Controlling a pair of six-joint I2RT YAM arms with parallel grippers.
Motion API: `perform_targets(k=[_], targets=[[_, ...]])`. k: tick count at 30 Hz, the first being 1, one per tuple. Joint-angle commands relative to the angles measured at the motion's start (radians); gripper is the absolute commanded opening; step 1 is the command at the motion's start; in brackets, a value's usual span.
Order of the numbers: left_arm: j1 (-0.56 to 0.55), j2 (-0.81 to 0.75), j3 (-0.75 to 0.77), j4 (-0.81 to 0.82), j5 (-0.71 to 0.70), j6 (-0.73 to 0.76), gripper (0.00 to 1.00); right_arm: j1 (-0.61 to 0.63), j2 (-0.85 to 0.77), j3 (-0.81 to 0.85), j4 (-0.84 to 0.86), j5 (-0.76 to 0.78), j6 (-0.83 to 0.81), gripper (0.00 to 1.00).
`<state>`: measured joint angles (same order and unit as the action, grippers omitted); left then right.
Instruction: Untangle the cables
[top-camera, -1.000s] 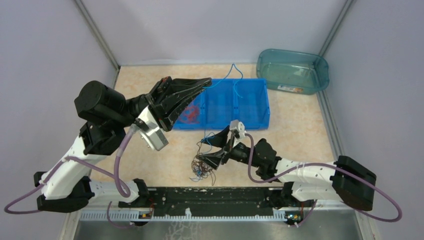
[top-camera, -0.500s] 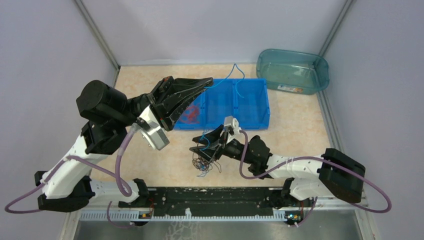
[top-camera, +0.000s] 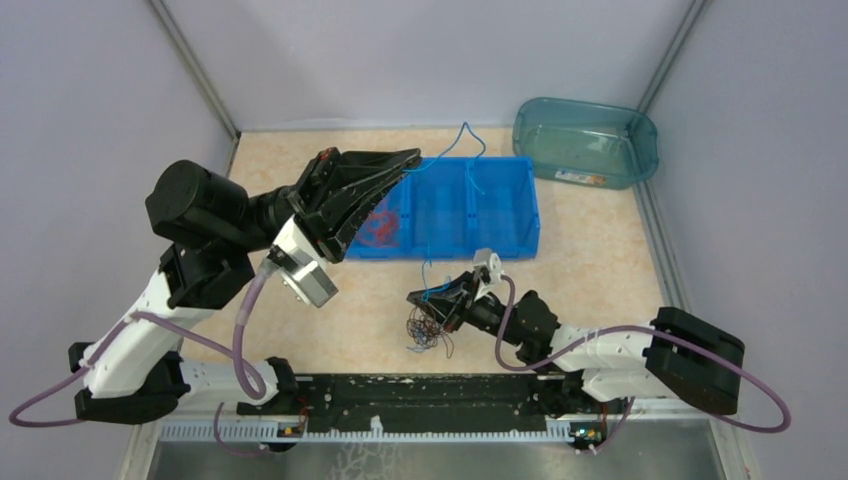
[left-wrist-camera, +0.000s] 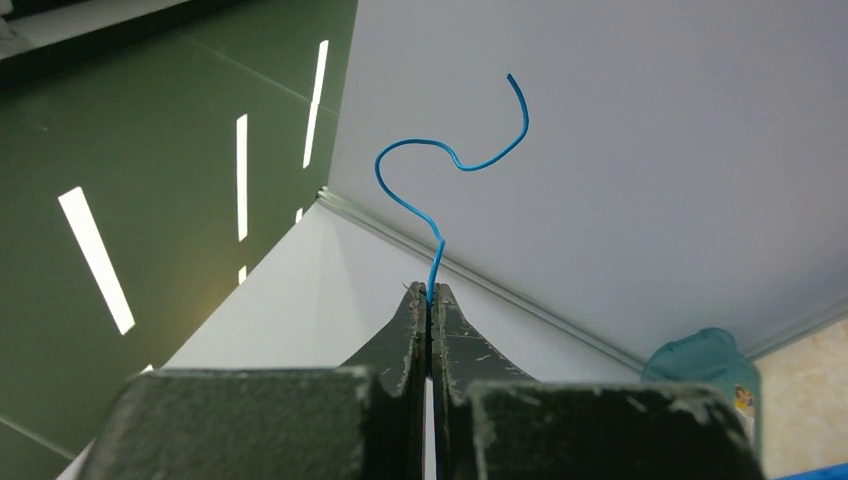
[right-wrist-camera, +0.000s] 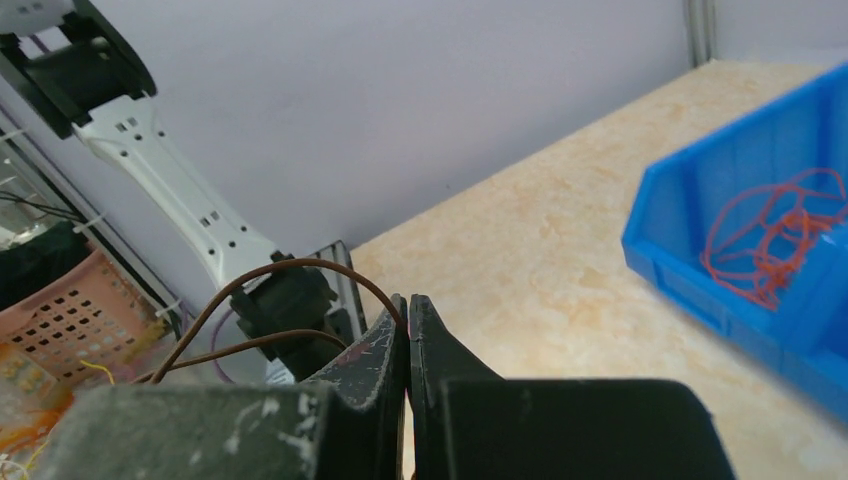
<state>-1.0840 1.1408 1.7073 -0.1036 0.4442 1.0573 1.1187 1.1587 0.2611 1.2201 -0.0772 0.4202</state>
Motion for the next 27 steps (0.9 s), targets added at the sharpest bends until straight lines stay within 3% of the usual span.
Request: perform_targets(k=[1,8,14,21,27], targets=[[0.001,-0.006,0.052,0.06,0.027,0.092,0.0,0.007,-0.075,-0.075,0.064,0.104,0.012,0.0],[0.001,0.004,0.058,0.127,0.014,0.175,0.0,0.008,-0.14,-0.142,-0.011,0.207,-0.003,0.0],[0.001,0.021,0.043,0.108,-0.062,0.155,0.0,0.008,-0.18,-0.142,-0.096,0.324,-0.031,0.0],[0.015,0.075,-0.052,0.074,-0.337,0.048,0.0,0.007,-0.309,-0.097,-0.328,0.429,-0.06,0.0],[0.171,0.174,-0.135,0.106,-0.352,-0.121,0.0,0.006,-0.349,-0.055,-0.503,0.472,-0.061,0.0]])
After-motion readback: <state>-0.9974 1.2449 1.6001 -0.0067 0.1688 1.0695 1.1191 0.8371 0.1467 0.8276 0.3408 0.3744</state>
